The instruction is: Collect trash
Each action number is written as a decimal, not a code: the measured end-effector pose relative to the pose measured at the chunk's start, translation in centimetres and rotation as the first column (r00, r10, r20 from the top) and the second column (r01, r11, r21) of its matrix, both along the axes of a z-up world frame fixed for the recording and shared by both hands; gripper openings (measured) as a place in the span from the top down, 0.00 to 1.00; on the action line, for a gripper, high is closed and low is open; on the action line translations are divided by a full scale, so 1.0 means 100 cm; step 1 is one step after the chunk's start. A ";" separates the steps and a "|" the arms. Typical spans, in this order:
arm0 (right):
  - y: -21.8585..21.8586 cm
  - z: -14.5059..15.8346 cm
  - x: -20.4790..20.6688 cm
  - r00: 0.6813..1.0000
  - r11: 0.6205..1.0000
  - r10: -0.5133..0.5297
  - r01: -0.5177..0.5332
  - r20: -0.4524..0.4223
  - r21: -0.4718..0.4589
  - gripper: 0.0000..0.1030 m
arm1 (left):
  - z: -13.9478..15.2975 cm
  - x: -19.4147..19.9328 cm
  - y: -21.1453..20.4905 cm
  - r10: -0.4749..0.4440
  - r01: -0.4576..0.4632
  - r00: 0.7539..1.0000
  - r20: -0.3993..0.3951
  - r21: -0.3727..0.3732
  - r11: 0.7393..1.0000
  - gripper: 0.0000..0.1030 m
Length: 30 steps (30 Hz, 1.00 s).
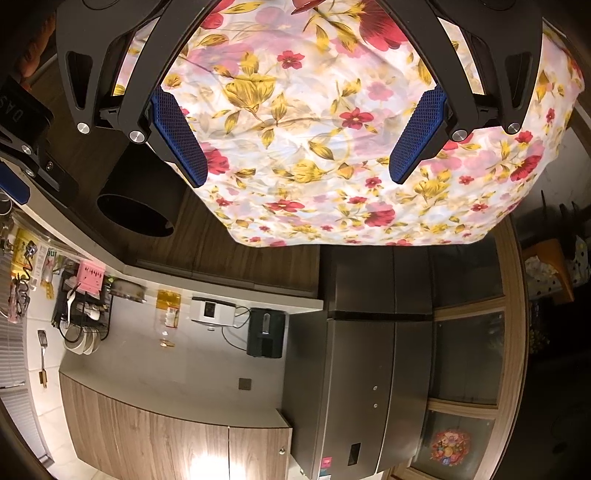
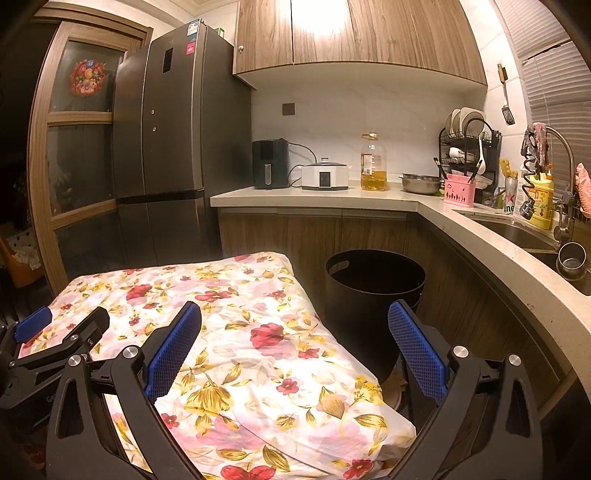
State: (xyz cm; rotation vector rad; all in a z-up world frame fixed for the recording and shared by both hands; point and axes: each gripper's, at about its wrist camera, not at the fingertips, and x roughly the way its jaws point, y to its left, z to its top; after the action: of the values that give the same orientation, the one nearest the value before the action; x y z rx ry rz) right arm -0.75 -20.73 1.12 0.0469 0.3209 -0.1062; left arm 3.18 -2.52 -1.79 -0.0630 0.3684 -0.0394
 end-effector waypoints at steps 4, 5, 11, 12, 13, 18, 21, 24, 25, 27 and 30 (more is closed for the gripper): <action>0.001 0.001 -0.001 1.000 1.000 -0.002 0.002 0.001 0.001 0.06 | 0.001 0.000 -0.001 -0.003 0.003 1.000 0.002 0.000 1.000 0.06; 0.001 0.001 0.000 1.000 1.000 -0.002 0.002 0.000 0.001 0.06 | 0.001 0.000 -0.001 -0.002 0.002 1.000 0.001 0.001 1.000 0.06; 0.001 0.001 -0.001 1.000 1.000 0.000 0.000 0.000 0.002 0.06 | 0.001 0.000 -0.001 -0.001 0.001 1.000 0.002 -0.001 1.000 0.06; 0.001 0.001 0.000 1.000 1.000 -0.001 0.001 0.000 0.001 0.06 | 0.001 0.000 -0.001 0.001 -0.001 1.000 0.002 0.000 1.000 0.06; 0.001 0.001 0.000 1.000 1.000 -0.001 0.001 0.000 0.001 0.06 | 0.001 0.000 -0.001 0.001 -0.001 1.000 0.002 0.001 1.000 0.06; 0.001 0.001 0.000 1.000 1.000 -0.002 0.002 0.000 0.001 0.06 | 0.002 0.001 -0.003 0.001 -0.001 1.000 0.003 0.002 1.000 0.06; 0.001 0.001 0.000 1.000 1.000 -0.002 0.002 0.001 0.002 0.06 | 0.002 0.000 -0.002 0.000 0.000 1.000 0.004 0.000 1.000 0.06; 0.001 0.001 0.000 1.000 1.000 -0.001 0.001 0.000 0.003 0.06 | 0.003 0.000 -0.003 0.004 -0.004 1.000 0.007 -0.001 1.000 0.06; 0.001 0.001 0.000 1.000 1.000 -0.002 0.002 0.000 0.004 0.06 | 0.003 0.000 -0.003 0.005 -0.005 1.000 0.007 -0.002 1.000 0.06; 0.001 0.001 0.000 1.000 1.000 -0.001 0.001 -0.001 0.003 0.06 | 0.003 -0.001 -0.002 0.004 -0.004 1.000 0.007 -0.004 1.000 0.06; 0.001 0.001 0.000 1.000 1.000 -0.001 0.001 0.000 0.003 0.06 | 0.003 -0.001 -0.002 0.004 -0.004 1.000 0.010 -0.002 1.000 0.06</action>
State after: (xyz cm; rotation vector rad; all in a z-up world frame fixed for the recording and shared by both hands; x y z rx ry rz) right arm -0.76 -20.61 1.25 0.0501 0.3213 -0.1071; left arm 3.07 -2.70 -1.47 -0.0652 0.3587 -0.0360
